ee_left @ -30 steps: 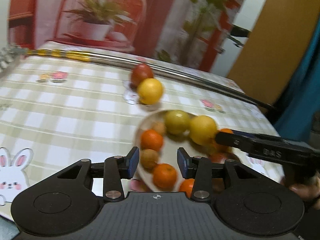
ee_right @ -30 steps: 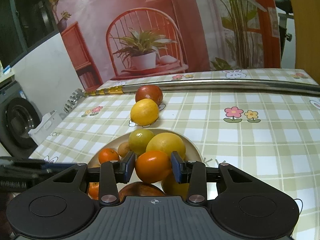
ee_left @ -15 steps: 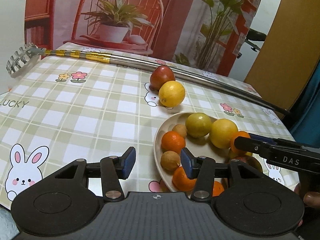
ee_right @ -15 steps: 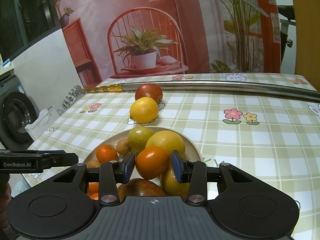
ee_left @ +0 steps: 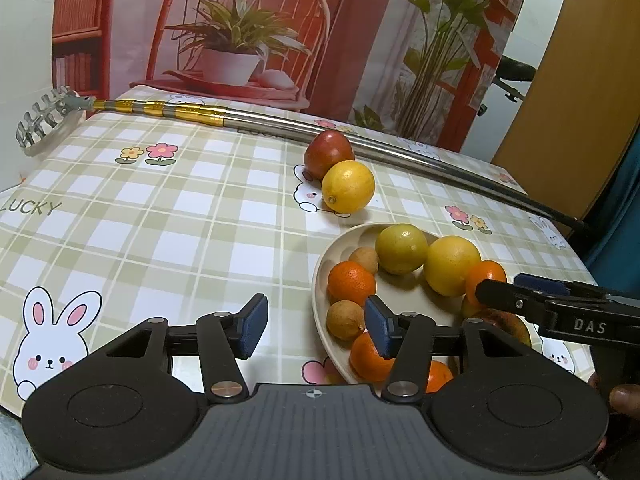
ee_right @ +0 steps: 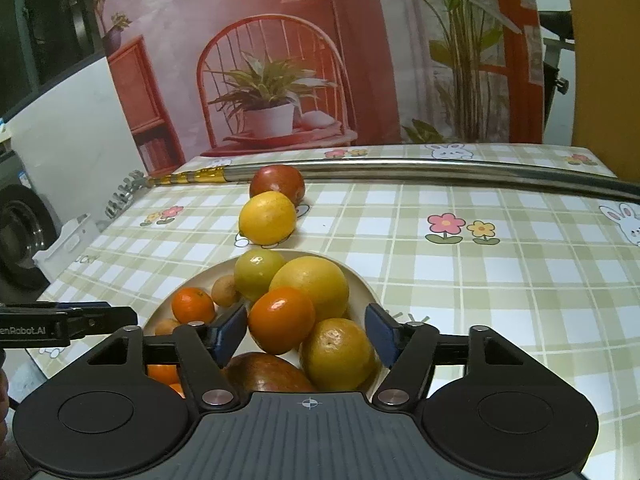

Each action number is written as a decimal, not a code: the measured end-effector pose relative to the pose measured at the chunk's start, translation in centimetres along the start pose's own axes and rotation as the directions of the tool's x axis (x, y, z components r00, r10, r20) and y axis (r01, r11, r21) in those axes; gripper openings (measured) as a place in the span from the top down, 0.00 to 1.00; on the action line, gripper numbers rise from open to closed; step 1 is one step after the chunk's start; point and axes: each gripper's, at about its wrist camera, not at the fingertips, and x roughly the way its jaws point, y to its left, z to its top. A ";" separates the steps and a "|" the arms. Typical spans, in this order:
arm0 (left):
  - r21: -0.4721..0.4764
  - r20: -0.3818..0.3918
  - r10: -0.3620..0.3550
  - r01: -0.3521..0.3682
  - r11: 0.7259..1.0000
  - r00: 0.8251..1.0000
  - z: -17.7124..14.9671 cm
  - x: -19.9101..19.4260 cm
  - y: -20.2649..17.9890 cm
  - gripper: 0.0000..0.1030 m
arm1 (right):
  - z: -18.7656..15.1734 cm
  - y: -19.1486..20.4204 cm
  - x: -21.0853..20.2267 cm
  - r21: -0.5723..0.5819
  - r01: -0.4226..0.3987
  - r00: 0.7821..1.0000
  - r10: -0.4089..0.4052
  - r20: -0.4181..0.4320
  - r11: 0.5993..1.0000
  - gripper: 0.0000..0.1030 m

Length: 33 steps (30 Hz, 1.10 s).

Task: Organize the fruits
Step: 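Lower the mandarin onto the plate and open the right gripper, then grasp the yellow lemon on the tablecloth with the right gripper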

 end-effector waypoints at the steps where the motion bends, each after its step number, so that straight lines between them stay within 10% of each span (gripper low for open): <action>1: 0.000 -0.001 0.000 0.000 1.000 1.000 0.0 0.0 0.0 0.45 | 0.0 0.0 0.1 0.001 0.008 1.000 -0.008 -0.004 1.000 0.28; 7: -0.001 -0.006 0.004 -0.004 1.000 1.000 -0.1 0.1 0.1 0.45 | -0.2 -0.1 0.1 0.013 0.018 1.000 -0.018 -0.005 1.000 0.12; 33: 0.007 0.010 0.030 -0.030 1.000 0.999 1.7 -0.1 1.3 0.44 | 0.1 -1.6 -0.1 0.070 0.035 0.999 -0.036 0.009 0.997 0.07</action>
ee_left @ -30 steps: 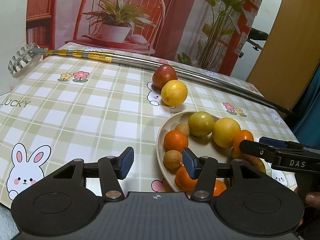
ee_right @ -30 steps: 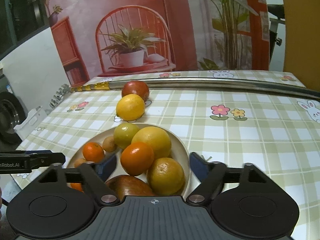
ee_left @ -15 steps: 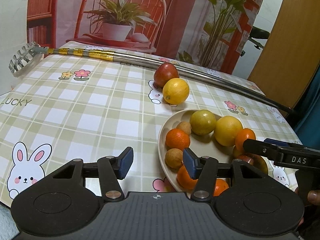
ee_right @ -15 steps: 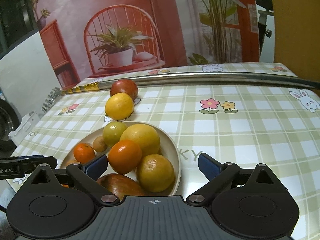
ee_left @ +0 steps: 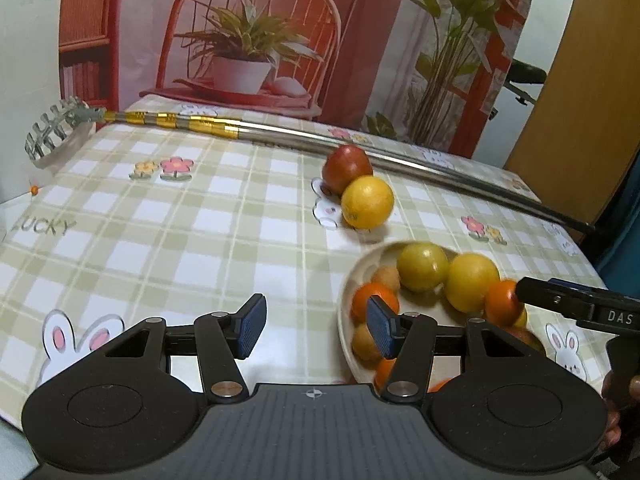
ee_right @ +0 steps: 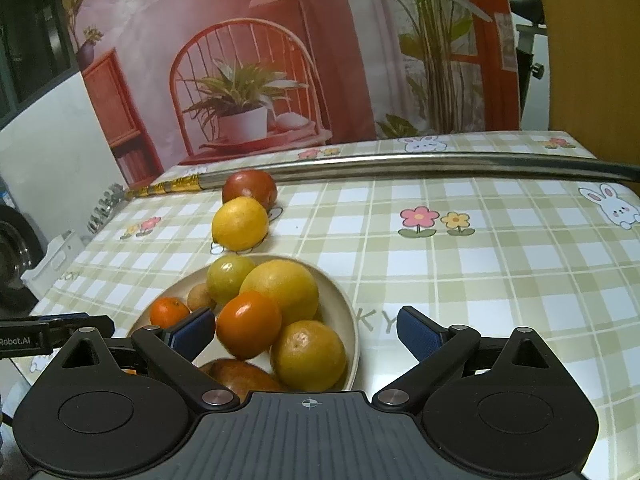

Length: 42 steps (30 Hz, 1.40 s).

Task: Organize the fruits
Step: 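Grasp the yellow lemon on the tablecloth with the right gripper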

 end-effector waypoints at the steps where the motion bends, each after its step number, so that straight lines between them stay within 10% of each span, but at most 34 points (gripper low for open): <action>1: 0.002 0.004 -0.002 0.002 1.000 1.000 0.5 0.0 0.2 0.44 | 0.2 -0.2 0.0 0.002 -0.001 1.000 0.001 0.004 1.000 0.07; 19: 0.053 0.068 -0.020 0.016 0.998 0.997 5.9 1.0 2.5 0.39 | 7.8 -0.7 2.9 0.040 -0.104 0.995 0.104 0.005 0.994 0.07; 42: -0.062 0.043 -0.047 0.049 0.997 0.998 4.9 3.2 6.6 0.39 | 12.7 6.6 17.6 0.008 -0.138 0.935 0.133 -0.330 0.990 0.29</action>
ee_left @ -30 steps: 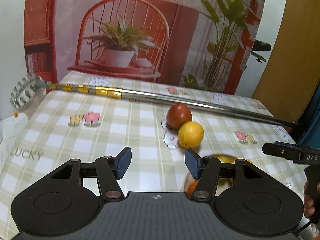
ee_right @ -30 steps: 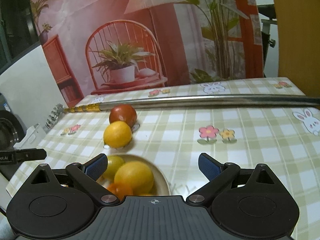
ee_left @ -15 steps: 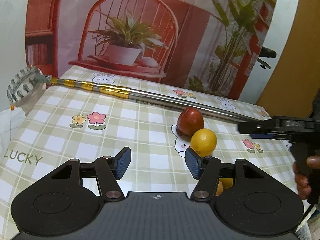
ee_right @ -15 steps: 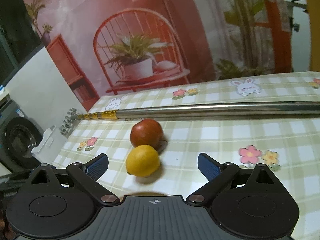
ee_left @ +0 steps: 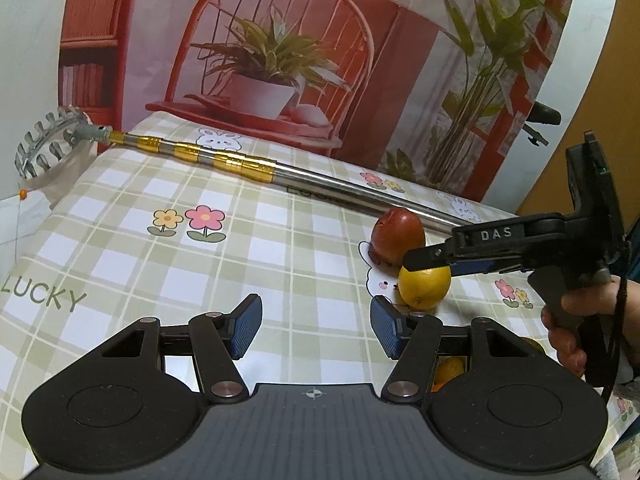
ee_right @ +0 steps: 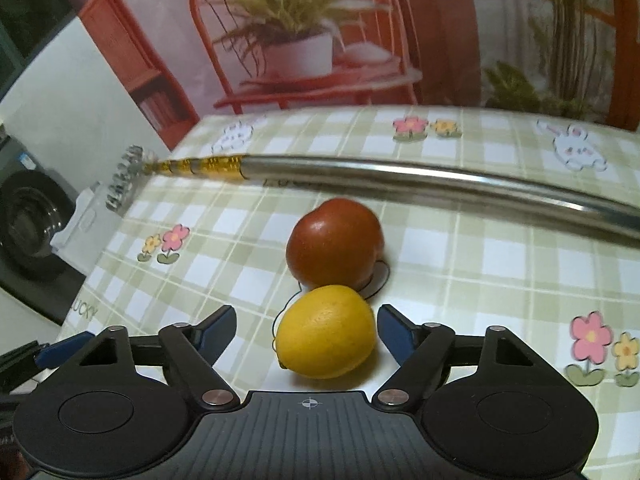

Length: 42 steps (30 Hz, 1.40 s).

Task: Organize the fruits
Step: 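Grasp the yellow lemon on the tablecloth with the right gripper, then carry the lemon onto the plate and open the right gripper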

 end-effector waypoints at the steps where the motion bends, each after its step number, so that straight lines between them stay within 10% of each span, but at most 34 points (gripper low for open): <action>1: -0.001 -0.002 0.000 0.000 1.000 1.000 -0.1 0.1 0.1 0.39 | 0.1 0.0 0.3 0.005 0.011 1.000 -0.011 -0.004 1.000 0.31; 15: 0.025 -0.010 -0.017 0.018 1.000 1.000 -0.4 -0.2 -1.1 0.39 | 0.0 -1.3 1.9 0.082 0.039 0.998 -0.035 -0.045 0.996 0.46; 42: 0.059 -0.023 -0.067 0.068 0.996 0.997 -1.4 -2.9 -3.9 0.39 | -8.6 3.6 -10.3 -0.231 0.003 0.999 0.005 0.034 0.973 0.47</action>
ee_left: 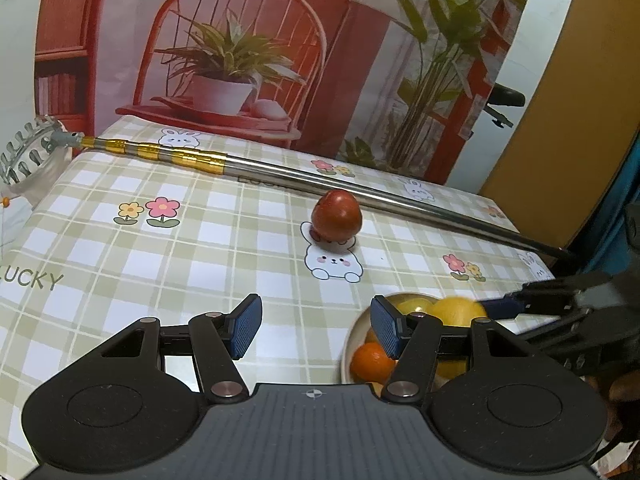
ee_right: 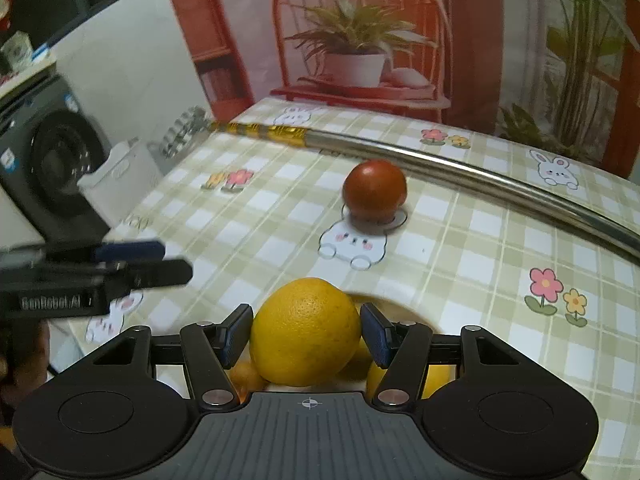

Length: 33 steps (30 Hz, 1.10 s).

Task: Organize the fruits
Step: 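Carry the lemon onto the plate and open the right gripper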

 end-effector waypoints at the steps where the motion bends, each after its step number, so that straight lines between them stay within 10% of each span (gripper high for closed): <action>1: 0.001 -0.001 -0.001 0.001 1.000 1.000 -0.1 -0.1 -0.1 0.39 | -0.3 0.3 0.0 -0.010 0.000 1.000 0.000 -0.007 1.000 0.47; 33: 0.007 -0.033 -0.004 0.004 1.000 0.999 -1.1 0.3 -0.1 0.39 | -2.3 1.6 3.6 -0.083 0.027 0.992 -0.037 -0.118 0.996 0.47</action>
